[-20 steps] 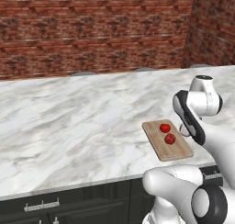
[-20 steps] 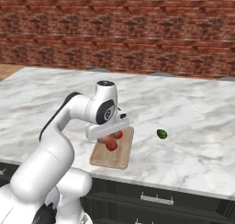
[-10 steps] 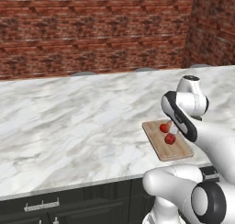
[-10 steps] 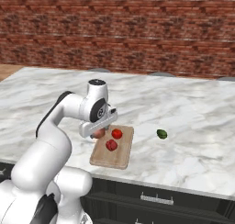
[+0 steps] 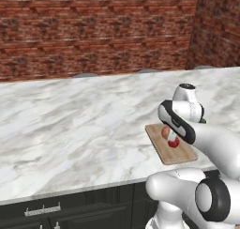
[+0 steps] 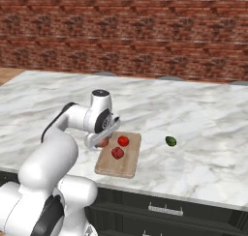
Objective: Place the avocado, onion, tomato, and bell pepper on the cutting board.
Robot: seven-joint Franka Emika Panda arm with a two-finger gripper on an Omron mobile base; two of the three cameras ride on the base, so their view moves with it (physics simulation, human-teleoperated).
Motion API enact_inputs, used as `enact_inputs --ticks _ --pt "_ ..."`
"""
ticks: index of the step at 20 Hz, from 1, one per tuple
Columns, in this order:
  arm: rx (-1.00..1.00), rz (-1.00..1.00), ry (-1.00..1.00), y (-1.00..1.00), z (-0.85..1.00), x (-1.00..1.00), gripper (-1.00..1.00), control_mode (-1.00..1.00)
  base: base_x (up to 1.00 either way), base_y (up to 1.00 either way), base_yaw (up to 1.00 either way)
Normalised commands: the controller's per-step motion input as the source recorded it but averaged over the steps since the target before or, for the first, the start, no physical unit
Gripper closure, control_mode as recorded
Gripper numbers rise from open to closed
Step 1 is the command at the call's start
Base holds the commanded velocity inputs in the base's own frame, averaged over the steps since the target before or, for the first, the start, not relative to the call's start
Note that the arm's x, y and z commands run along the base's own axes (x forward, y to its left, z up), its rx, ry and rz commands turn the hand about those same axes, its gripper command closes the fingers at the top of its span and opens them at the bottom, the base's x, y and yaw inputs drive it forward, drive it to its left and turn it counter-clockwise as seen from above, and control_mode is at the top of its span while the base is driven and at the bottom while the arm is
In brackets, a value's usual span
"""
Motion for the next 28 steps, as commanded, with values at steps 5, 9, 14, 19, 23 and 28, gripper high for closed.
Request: enact_inputs --ticks 5,9,14,19,23,28 --pt "0.0 0.05 0.0 0.0 -0.18 0.0 1.0 -1.0 0.0 0.0 0.0" --pt "-0.02 0.03 0.0 0.0 -0.2 0.0 1.0 -1.0 0.0 0.0 0.0" --pt "-0.02 0.02 0.02 0.0 -0.25 0.0 1.0 -1.0 0.0 0.0 0.0" --pt "-0.01 0.02 0.05 0.0 -0.32 0.0 1.0 -1.0 0.0 0.0 0.0" --pt "0.0 0.02 0.08 0.0 -0.36 0.0 1.0 -1.0 0.0 0.0 0.0" --pt "0.0 0.02 0.09 0.0 -0.34 -0.03 1.0 -1.0 0.0 0.0 0.0"
